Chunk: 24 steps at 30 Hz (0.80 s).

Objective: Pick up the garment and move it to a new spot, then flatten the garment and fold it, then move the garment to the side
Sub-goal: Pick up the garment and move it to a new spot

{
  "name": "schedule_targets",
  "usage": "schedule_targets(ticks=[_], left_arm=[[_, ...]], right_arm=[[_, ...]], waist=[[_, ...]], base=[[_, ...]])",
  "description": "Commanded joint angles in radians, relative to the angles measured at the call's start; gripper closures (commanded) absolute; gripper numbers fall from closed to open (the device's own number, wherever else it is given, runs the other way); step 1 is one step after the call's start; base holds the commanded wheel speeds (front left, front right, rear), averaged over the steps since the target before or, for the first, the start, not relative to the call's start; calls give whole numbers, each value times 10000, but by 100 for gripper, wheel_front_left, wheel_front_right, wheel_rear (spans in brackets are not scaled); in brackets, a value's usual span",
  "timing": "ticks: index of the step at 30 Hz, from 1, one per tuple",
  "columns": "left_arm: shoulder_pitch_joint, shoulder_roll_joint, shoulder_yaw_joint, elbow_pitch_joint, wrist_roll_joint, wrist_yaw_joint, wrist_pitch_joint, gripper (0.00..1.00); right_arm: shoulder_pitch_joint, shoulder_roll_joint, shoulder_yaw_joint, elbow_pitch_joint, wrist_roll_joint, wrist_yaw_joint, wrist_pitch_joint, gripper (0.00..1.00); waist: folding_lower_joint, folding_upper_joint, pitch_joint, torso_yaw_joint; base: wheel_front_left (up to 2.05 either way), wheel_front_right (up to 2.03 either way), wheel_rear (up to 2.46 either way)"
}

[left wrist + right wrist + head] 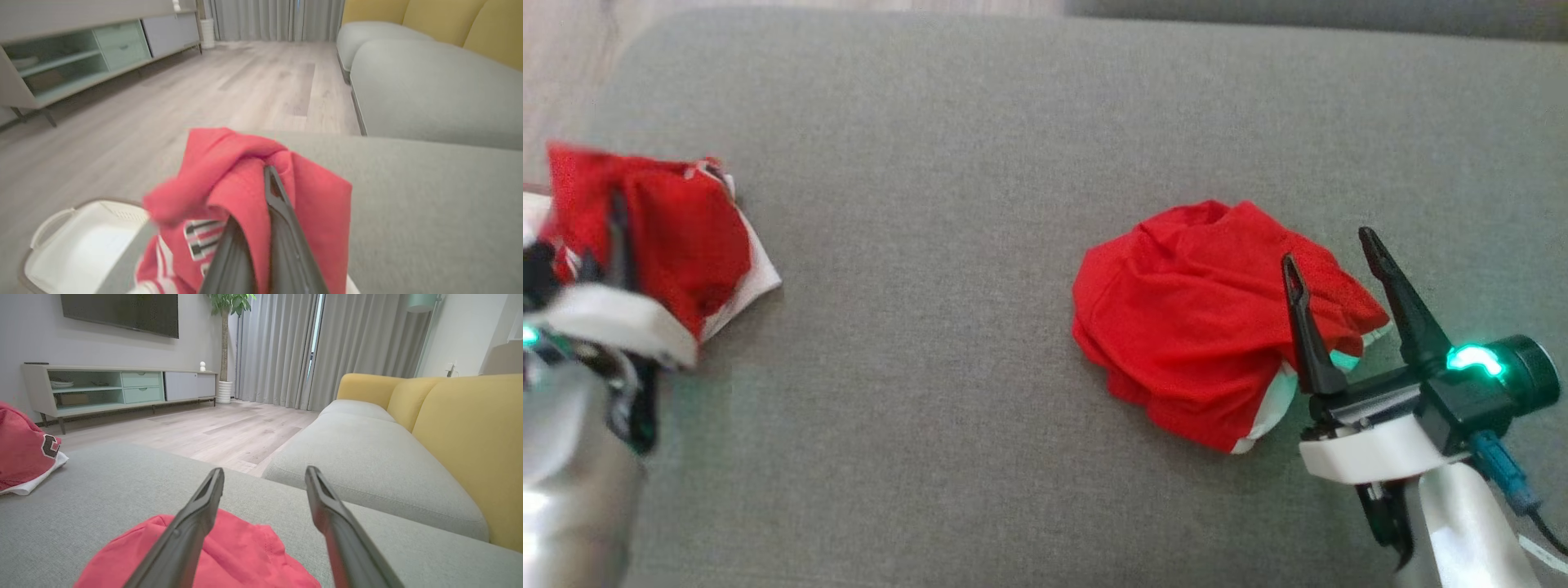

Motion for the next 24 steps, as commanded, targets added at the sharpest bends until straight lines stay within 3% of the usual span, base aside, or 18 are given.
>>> schedule_targets(ticks=[1, 2, 6, 16, 24], left_arm=[[-354, 319, 406, -148, -51, -70, -199, 16], [-250, 192, 487, -62, -98, -26, -295, 0], [133, -193, 667, -624, 292, 195, -462, 0], [3899, -1564, 1709, -5544, 2398, 1076, -473, 0], [6480, -2872, 1765, -7141, 3589, 1374, -474, 0]], right_arm=[[-264, -157, 216, -286, 5, -7, -51, 0], [-294, -163, 232, -262, 10, -7, -51, 0], [-284, -103, 189, -138, 31, -7, -51, 0], [576, 248, -79, 151, 320, -7, -51, 0], [1307, 309, -269, 324, 505, -7, -51, 0]], waist=[[-2, 0, 198, -93], [-2, 0, 207, -137], [-2, 0, -77, -362], [-2, 0, -2010, -1291], [-2, 0, -2643, -2072]], base=[[0, 0, 0], [0, 0, 0], [0, 0, 0], [0, 0, 0], [0, 0, 0]])
